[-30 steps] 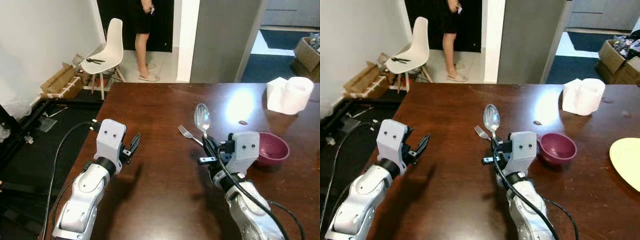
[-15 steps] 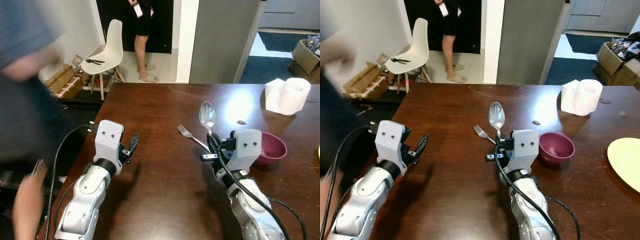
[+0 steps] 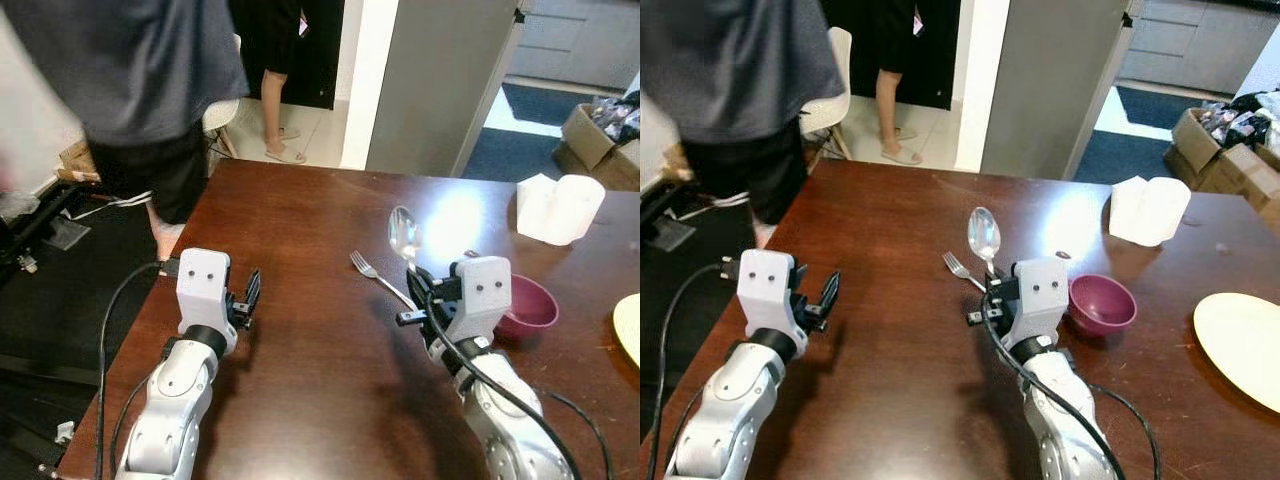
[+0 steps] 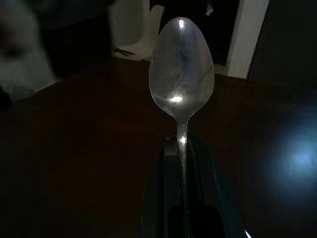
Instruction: Setting the table
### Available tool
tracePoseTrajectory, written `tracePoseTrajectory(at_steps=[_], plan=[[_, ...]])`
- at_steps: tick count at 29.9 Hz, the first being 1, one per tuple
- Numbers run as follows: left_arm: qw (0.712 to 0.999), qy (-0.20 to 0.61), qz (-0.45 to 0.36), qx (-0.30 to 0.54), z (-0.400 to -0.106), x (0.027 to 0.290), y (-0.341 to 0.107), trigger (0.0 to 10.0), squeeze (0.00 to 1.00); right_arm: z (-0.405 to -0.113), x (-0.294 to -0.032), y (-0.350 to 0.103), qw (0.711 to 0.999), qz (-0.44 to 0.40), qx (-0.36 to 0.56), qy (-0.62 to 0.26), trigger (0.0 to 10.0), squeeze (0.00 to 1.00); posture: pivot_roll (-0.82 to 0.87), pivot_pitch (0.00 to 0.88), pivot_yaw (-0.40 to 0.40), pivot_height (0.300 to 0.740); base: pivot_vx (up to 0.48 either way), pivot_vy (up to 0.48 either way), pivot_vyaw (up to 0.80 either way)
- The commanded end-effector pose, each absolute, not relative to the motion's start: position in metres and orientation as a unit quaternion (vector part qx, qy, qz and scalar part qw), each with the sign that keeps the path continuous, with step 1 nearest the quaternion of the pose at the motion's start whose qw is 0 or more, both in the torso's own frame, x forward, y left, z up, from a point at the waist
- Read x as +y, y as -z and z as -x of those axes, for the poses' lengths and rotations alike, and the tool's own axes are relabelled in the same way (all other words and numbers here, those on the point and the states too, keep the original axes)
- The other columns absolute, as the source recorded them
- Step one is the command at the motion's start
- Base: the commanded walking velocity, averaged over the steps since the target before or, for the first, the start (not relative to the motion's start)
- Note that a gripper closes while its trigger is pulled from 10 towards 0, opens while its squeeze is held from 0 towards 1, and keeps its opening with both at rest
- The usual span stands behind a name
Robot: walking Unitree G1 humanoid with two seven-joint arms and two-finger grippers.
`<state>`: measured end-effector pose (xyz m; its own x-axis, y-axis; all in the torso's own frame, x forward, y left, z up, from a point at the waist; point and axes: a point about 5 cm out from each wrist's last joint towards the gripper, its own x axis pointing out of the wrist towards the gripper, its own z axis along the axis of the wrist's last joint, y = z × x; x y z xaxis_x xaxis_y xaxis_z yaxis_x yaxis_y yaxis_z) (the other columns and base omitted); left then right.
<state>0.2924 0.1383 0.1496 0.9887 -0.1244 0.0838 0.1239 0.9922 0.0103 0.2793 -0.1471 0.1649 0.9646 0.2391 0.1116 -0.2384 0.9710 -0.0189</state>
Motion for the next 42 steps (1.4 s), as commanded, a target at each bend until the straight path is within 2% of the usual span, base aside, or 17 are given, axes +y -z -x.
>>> tracePoseTrajectory(at_steps=[1, 13, 42], plan=[[0.997, 0.061, -0.013, -0.04, -0.292, 0.139, -0.147, 10.0, 0.0, -0.281, -0.151, -0.161, 0.992, -0.001, -0.045, -0.117, 10.0, 0.0, -0.09, 0.0, -0.01, 0.74, 0.0, 0.0, 0.0], [0.995, 0.07, -0.034, -0.065, -0.296, 0.142, -0.161, 10.0, 0.0, -0.281, -0.153, -0.154, 0.994, -0.013, -0.044, -0.096, 10.0, 0.0, -0.08, 0.0, 0.017, 0.74, 0.0, 0.0, 0.0], [0.995, 0.071, -0.039, -0.058, -0.29, 0.144, -0.159, 10.0, 0.0, -0.284, -0.152, -0.147, 0.995, -0.012, -0.033, -0.09, 10.0, 0.0, -0.06, 0.0, 0.029, 0.74, -0.323, 0.0, 0.0]])
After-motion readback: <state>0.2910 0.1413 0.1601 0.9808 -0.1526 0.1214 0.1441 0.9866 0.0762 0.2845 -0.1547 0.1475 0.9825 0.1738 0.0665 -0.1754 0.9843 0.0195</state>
